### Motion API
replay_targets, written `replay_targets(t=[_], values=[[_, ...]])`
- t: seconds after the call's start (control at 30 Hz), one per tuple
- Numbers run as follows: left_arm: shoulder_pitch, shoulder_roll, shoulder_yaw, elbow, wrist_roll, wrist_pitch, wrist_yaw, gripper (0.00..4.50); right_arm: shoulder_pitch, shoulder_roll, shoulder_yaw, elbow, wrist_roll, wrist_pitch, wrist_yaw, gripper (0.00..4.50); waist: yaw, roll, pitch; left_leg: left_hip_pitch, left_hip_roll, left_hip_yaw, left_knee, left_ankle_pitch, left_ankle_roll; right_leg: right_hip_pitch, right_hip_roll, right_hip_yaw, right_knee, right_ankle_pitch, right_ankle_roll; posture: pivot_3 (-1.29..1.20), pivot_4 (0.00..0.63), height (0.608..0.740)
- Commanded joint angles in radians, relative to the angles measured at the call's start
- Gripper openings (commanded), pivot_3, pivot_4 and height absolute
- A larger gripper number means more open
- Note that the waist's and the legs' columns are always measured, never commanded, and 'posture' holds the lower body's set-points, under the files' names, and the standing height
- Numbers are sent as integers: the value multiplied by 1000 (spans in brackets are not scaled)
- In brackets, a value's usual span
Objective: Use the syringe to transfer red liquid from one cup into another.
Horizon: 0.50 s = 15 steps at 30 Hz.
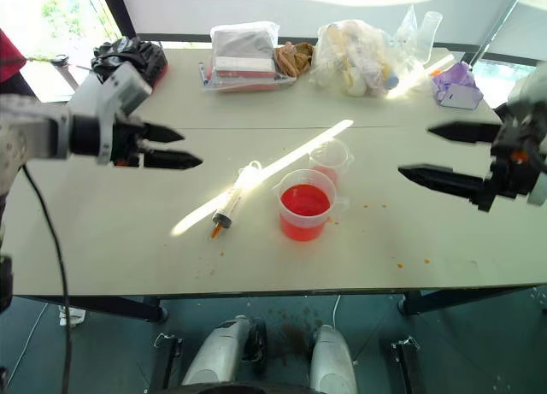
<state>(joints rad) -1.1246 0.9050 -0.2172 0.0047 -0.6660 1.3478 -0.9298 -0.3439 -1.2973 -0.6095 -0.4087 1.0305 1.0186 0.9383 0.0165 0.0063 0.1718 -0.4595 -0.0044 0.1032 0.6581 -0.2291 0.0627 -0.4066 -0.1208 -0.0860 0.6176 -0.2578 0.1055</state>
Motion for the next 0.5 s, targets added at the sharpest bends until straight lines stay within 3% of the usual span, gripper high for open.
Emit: replay_targets(t=[0.03, 0.2, 0.5], values=[[-143, -94, -157, 178, 70, 98, -17, 4443, -91, 5, 113, -21, 59, -5, -15, 4500, -3, -1, 0, -2, 0, 0, 1, 1, 2, 0, 0, 0, 0, 1, 1, 0, 150, 740], [-278, -234, -334, 403, 168, 84, -66, 4443, -173, 53, 191, -74, 82, -24, -57, 4500, -3, -2, 2, -10, -1, 5, 7, 1, 5, -6, 1, 2, 8, 2, 7, 0, 150, 740], [-322, -446, -506, 721, 376, -87, -146, 4443, -78, 149, 113, -182, 111, -10, -205, 4500, 1, -5, 3, -17, -1, 5, 13, 1, 5, -13, 1, 2, 14, 2, 10, 0, 150, 740]])
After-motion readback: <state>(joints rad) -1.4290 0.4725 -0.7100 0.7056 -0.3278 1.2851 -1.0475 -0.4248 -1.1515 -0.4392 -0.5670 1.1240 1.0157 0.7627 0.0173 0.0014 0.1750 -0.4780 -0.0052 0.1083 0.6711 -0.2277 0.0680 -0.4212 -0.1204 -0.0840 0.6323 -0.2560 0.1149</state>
